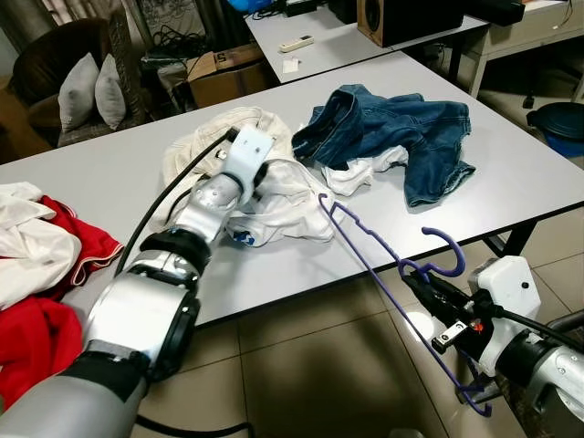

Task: Hang hanger

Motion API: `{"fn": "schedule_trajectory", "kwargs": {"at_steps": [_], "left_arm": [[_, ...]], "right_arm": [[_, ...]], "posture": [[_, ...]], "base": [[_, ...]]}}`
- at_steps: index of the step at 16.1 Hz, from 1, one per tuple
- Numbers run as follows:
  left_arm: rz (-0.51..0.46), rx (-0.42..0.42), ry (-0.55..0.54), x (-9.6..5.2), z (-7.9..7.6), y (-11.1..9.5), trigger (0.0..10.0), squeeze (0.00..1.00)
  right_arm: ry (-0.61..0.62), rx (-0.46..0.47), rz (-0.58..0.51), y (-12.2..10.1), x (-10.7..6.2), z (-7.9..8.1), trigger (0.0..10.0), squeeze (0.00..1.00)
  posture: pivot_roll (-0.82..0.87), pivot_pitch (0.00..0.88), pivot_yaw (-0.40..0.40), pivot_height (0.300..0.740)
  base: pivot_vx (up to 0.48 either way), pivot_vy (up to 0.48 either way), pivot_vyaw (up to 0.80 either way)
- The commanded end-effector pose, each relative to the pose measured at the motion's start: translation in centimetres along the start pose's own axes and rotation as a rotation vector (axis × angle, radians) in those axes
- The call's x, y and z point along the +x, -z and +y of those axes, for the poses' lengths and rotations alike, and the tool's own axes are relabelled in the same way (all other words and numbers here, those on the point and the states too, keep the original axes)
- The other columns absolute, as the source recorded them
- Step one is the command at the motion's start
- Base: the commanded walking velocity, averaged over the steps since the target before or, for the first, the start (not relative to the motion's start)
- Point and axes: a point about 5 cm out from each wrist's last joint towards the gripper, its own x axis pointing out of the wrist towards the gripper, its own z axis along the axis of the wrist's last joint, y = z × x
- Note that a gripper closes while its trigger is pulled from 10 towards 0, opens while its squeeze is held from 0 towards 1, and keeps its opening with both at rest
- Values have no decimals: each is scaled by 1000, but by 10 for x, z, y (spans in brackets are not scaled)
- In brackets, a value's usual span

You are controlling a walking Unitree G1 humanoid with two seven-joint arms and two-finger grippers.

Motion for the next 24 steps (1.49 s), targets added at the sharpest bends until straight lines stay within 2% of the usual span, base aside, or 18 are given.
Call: {"fn": "schedule_trajectory", "kwargs": {"at_steps": [1,2,3,4,5,6,10,15,18,20,23,24], "left_arm": [[71,16,3,-4,3,19,10000,0],[102,27,-4,-5,4,26,10000,0],[125,41,-35,-7,7,32,9176,0],[138,39,-46,-8,8,36,4902,0],[141,37,-45,-8,9,36,2941,0],[138,37,-49,-8,10,36,0,0],[107,26,-38,-7,11,28,0,0],[112,9,-29,-7,9,30,0,0],[126,-28,-47,-8,12,34,0,0],[104,-85,-60,-8,16,31,0,0],[-12,-167,-57,-7,30,8,0,0],[-68,-159,-51,-8,39,-4,0,0]], "right_arm": [[-21,-1,-3,-3,1,2,10000,0],[-26,-6,-2,-4,1,1,10000,0],[-29,-12,-3,-5,2,0,10000,0],[-32,-16,-3,-6,2,-1,10000,0],[-34,-17,-3,-7,2,-1,10000,0],[-36,-18,-2,-7,2,-1,10000,0],[-41,-20,0,-7,3,-1,10000,0],[-41,-18,-4,-7,4,0,10000,0],[-40,-18,-5,-7,4,0,10000,0],[-41,-14,-14,-8,5,0,10000,0],[-65,-1,-45,-13,16,0,10000,0],[-72,7,-55,-16,26,-1,10000,0]], "posture": [[-242,0,213,740],[-242,0,208,740],[-243,0,205,740],[-243,0,202,740],[-243,0,202,740],[-244,0,201,740],[-244,0,204,740],[-248,0,214,740],[-250,0,213,740],[-247,0,209,740],[-211,0,179,740],[-186,0,158,740]], "base": [[0,0,0],[0,0,0],[0,0,0],[0,0,0],[0,0,0],[0,0,0],[0,0,0],[0,0,0],[0,0,0],[0,0,0],[0,0,0],[0,0,0]]}}
